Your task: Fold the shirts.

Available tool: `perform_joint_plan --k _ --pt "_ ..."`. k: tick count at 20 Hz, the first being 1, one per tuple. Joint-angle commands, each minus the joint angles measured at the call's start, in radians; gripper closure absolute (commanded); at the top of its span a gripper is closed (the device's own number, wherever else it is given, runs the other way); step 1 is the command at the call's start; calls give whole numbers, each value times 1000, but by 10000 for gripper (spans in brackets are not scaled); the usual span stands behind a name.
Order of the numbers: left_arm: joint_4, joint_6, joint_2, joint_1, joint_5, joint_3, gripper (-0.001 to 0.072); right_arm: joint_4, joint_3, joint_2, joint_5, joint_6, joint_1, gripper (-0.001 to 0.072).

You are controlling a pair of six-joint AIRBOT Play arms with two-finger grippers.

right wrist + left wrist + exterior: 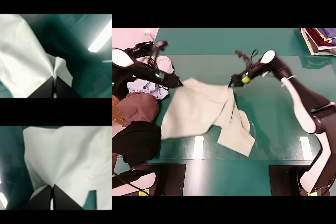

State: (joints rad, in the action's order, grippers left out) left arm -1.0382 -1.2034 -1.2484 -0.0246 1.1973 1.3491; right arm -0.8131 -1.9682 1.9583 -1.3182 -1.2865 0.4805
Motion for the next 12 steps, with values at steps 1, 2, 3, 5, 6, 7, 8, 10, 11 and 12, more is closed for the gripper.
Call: perform_joint_plan --k 1,2,3,5,6,7,8,10,11,12 --pt "2 -13 135 1 -14 149 686 -163 -129 -183 -12 -14 -30 699" --pt "9 -13 186 0 -13 209 686 -196 -137 -271 3 -15 -37 699" --pt "24 -13 229 0 -12 260 686 -224 -123 -357 26 -14 -43 699" --pt "84 -13 307 0 -12 348 686 -271 -34 -550 101 -14 -44 699" --pt "122 -12 339 0 -13 377 686 -300 3 -634 122 -14 -43 699" --pt "157 -12 366 0 -14 400 686 -328 35 -715 135 -14 -40 699" --pt "182 -12 385 0 -14 422 686 -358 55 -782 144 -14 -40 699" --pt "225 -13 400 0 -1 467 686 -384 63 -874 143 -15 -40 699" --pt "255 -14 400 0 18 491 686 -395 63 -905 139 -16 -40 699" --pt "286 -25 400 0 26 496 687 -394 63 -929 136 -24 -40 699"
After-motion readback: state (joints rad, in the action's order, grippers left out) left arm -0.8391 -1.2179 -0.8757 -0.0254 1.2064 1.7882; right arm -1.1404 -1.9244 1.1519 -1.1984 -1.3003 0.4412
